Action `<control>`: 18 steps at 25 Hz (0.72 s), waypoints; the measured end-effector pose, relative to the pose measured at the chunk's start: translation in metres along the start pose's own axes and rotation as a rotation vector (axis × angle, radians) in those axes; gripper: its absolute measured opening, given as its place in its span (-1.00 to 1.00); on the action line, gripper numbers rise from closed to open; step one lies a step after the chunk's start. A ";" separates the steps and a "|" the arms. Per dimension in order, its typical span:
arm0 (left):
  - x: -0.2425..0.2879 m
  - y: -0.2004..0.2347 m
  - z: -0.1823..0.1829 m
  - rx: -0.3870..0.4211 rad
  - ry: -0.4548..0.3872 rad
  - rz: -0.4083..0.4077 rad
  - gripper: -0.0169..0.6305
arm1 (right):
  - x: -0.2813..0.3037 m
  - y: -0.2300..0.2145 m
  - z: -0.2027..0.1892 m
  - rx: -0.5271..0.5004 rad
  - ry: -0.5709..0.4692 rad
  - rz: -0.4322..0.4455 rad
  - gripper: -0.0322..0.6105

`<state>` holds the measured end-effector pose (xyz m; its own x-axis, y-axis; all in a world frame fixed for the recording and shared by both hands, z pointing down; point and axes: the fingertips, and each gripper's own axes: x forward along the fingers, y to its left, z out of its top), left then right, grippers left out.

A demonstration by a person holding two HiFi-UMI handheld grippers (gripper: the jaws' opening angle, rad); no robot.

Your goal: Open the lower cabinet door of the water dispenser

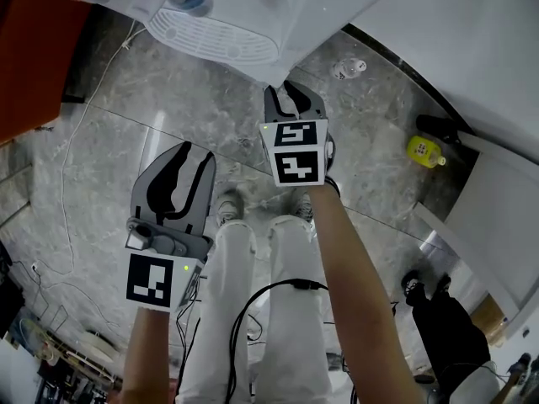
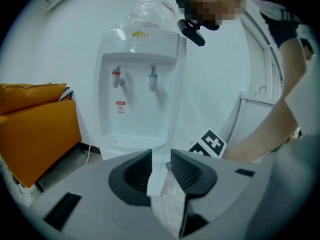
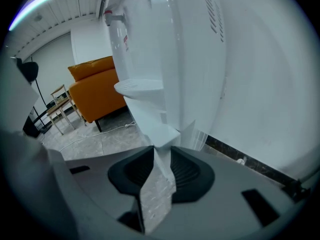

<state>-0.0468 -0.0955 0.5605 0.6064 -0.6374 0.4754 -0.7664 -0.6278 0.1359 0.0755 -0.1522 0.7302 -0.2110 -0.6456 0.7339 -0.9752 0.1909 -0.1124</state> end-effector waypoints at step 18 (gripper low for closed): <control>-0.003 0.008 -0.009 -0.054 0.045 0.017 -0.55 | -0.015 0.038 -0.025 -0.150 0.036 0.072 -0.76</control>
<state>-0.0568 -0.0945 0.5677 0.5840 -0.6260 0.5168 -0.7875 -0.5913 0.1738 0.0433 -0.1167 0.7318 -0.2751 -0.5995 0.7516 -0.9359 0.3458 -0.0667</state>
